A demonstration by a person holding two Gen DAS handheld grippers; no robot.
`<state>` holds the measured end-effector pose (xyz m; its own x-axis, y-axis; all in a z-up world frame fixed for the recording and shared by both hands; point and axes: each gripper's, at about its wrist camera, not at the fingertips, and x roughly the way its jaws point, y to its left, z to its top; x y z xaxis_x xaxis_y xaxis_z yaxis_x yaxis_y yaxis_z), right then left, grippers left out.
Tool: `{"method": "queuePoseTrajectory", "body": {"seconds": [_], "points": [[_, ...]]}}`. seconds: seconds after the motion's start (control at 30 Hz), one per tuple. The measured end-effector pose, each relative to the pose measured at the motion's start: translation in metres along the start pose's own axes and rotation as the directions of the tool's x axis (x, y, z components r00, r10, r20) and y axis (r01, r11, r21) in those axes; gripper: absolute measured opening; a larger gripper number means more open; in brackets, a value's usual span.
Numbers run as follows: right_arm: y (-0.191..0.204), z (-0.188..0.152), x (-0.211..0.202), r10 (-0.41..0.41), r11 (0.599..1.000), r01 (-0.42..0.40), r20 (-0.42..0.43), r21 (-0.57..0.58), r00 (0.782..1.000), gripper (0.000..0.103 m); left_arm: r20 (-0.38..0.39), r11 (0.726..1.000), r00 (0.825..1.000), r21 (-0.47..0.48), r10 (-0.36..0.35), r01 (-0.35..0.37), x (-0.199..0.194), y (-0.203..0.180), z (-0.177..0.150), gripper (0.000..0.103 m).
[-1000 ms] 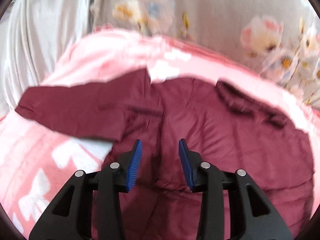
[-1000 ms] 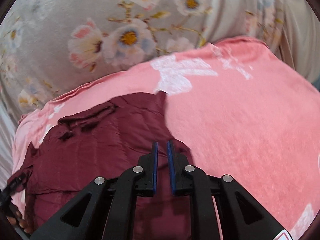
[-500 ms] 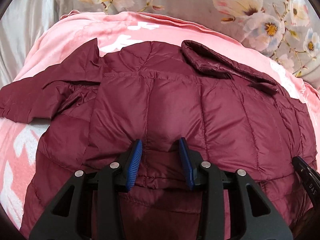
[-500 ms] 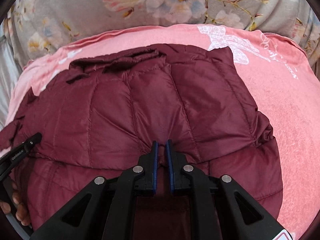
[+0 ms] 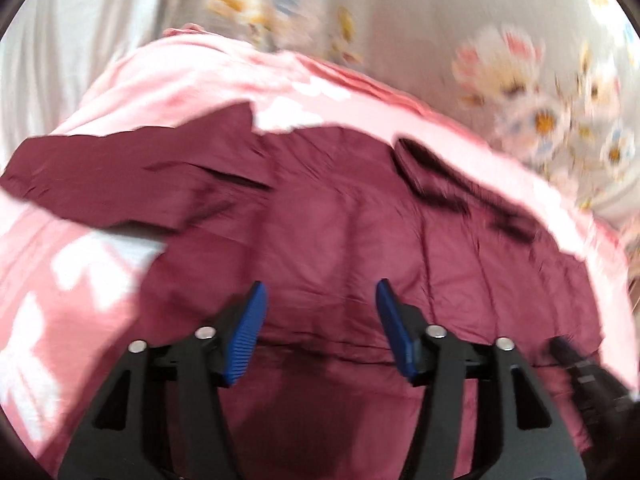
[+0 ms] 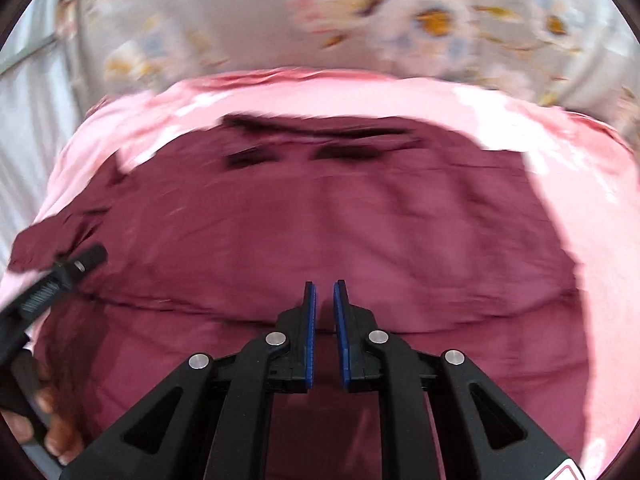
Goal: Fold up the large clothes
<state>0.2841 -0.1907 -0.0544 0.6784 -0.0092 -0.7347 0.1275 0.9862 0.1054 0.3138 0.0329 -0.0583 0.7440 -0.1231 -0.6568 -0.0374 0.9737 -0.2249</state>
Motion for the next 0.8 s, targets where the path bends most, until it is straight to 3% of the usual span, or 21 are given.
{"method": "queuePoseTrajectory", "body": {"seconds": [0.1,0.17,0.27,0.37,0.47,0.57,0.6,0.7,0.8], "points": [[0.025,-0.006,0.025,-0.022,0.998,0.018,-0.063,-0.056,0.998,0.012,0.032,0.998,0.999,-0.062,0.032,-0.03,-0.019,0.044,0.017,0.07],[0.031,-0.009,0.028,-0.06,0.994,0.056,-0.046,-0.095,0.997,0.011,0.043,0.989,0.996,-0.133,0.076,-0.07,-0.023,0.087,0.033,0.085],[0.032,-0.01,0.027,-0.064,0.993,0.06,-0.04,-0.098,0.997,0.011,0.04,0.953,0.984,-0.258,0.175,-0.159,-0.023,0.164,0.053,0.087],[0.03,-0.012,0.018,-0.063,0.995,0.062,-0.011,-0.079,0.998,0.011,0.005,0.891,0.967,-0.39,0.254,-0.232,-0.016,0.236,0.067,0.087],[0.027,-0.018,0.005,-0.05,0.997,0.052,0.033,-0.058,0.998,0.012,-0.023,0.788,0.949,-0.55,0.316,-0.275,-0.012,0.315,0.074,0.087],[0.024,-0.022,-0.01,-0.023,0.999,0.025,0.061,-0.025,0.998,0.012,-0.024,0.728,0.935,-0.62,0.354,-0.292,-0.007,0.361,0.079,0.086],[0.024,-0.024,-0.015,-0.016,1.0,0.017,0.069,-0.019,0.998,0.012,-0.023,0.72,0.936,-0.632,0.351,-0.286,-0.005,0.37,0.082,0.085],[0.026,-0.037,-0.037,0.003,1.0,-0.002,0.089,-0.014,0.996,0.017,0.002,0.703,0.946,-0.67,0.323,-0.238,0.001,0.388,0.084,0.077],[0.029,-0.054,-0.052,0.01,1.0,-0.008,0.087,-0.022,0.996,0.025,-0.002,0.703,0.956,-0.677,0.294,-0.218,0.008,0.394,0.088,0.037]]}}
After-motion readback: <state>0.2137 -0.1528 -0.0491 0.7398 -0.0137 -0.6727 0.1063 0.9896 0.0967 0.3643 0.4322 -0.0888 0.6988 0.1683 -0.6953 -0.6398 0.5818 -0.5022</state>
